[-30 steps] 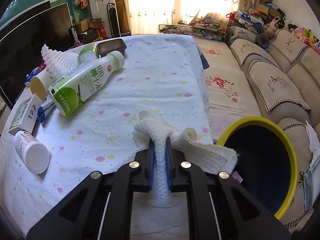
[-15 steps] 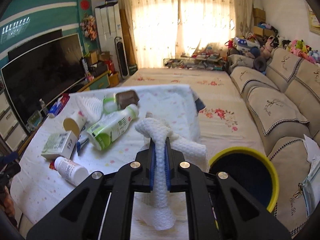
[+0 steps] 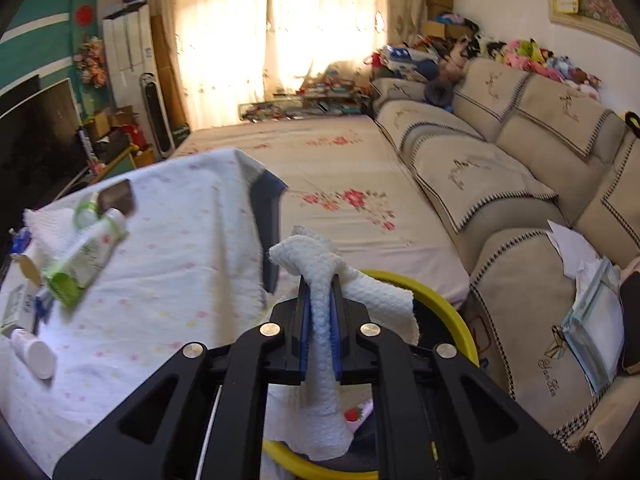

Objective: Collect trash
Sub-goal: 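Carry the white wipe into the yellow bin and open the right gripper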

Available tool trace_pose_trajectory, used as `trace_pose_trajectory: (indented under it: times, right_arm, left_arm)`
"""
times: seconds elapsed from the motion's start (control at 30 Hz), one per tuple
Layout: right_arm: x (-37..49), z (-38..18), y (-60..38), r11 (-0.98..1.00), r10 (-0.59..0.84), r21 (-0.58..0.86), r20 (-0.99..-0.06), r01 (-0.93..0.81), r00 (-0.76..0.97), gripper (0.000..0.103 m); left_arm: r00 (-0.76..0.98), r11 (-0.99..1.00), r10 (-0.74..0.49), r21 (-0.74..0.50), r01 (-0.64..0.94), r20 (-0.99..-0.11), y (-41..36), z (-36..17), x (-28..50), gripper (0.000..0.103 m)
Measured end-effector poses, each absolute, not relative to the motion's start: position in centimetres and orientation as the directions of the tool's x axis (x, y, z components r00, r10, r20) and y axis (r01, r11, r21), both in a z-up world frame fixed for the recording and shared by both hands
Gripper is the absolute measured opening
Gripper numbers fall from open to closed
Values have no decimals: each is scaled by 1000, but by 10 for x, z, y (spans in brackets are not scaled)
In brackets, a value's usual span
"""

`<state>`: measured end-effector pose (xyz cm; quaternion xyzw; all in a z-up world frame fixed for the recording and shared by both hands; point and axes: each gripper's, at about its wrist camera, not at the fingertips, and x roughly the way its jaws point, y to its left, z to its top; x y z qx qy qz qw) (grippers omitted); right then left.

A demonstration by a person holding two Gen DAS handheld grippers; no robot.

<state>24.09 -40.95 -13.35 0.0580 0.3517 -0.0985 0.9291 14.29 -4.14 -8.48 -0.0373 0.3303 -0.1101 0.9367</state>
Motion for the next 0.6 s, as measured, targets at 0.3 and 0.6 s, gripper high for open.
trace_pose_trajectory:
  times: [0.3, 0.6]
  right_arm:
    - [267, -192, -432, 964, -165, 15, -748, 265, 643, 15]
    - [259, -195, -430, 963, -177, 2, -750, 270, 637, 30]
  left_arm:
    - [735, 972, -233, -127, 198, -636, -59, -90, 150, 94]
    - [715, 969, -242, -120, 218, -655, -71, -97, 157, 94]
